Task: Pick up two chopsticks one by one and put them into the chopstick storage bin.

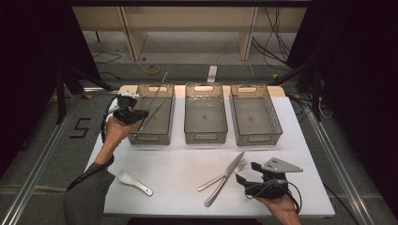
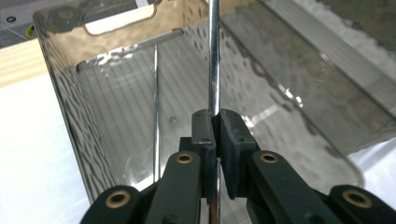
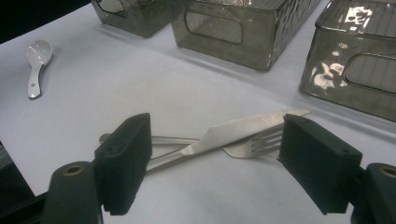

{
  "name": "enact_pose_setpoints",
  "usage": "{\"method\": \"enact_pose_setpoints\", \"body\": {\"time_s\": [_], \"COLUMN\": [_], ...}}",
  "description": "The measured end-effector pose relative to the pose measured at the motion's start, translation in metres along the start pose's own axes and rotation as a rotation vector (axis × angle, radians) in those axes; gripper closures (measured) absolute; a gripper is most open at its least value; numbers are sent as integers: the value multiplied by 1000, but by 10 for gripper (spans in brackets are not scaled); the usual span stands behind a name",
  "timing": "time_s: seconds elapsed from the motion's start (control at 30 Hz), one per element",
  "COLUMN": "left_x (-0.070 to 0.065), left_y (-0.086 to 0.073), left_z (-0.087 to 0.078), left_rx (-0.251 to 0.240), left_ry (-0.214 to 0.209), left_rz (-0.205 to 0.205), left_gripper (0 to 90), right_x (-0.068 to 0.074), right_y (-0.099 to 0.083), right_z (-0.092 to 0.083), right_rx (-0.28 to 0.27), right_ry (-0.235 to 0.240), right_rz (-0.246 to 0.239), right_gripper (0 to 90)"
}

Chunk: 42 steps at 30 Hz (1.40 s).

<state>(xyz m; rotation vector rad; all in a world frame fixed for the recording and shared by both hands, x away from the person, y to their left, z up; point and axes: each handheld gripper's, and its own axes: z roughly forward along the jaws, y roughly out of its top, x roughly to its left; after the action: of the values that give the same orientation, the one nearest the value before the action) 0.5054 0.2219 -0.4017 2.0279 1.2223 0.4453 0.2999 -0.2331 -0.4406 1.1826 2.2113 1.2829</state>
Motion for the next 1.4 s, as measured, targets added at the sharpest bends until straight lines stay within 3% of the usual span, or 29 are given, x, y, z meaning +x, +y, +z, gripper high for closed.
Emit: {"method": "enact_pose_setpoints", "body": {"time_s": [0.97, 1.03, 1.17, 1.4], "left_x": [8, 8, 5, -2], "left_y": [-10, -9, -6, -5], "left_z": [11, 11, 10, -1], "left_rx": [81, 64, 58, 41], "left_ry": [25, 30, 41, 7], "left_rz": [-60, -54, -58, -65], "left_gripper": [830, 800, 646, 445], "right_x": [0, 0, 1, 1], "right_y": [0, 0, 0, 0], "right_z": [0, 0, 0, 0], "right_rx": [0, 1, 2, 2], "right_ry": [0, 0, 0, 1], "right_rz": [0, 0, 2, 1], "right_gripper": [261, 261, 261, 261]}}
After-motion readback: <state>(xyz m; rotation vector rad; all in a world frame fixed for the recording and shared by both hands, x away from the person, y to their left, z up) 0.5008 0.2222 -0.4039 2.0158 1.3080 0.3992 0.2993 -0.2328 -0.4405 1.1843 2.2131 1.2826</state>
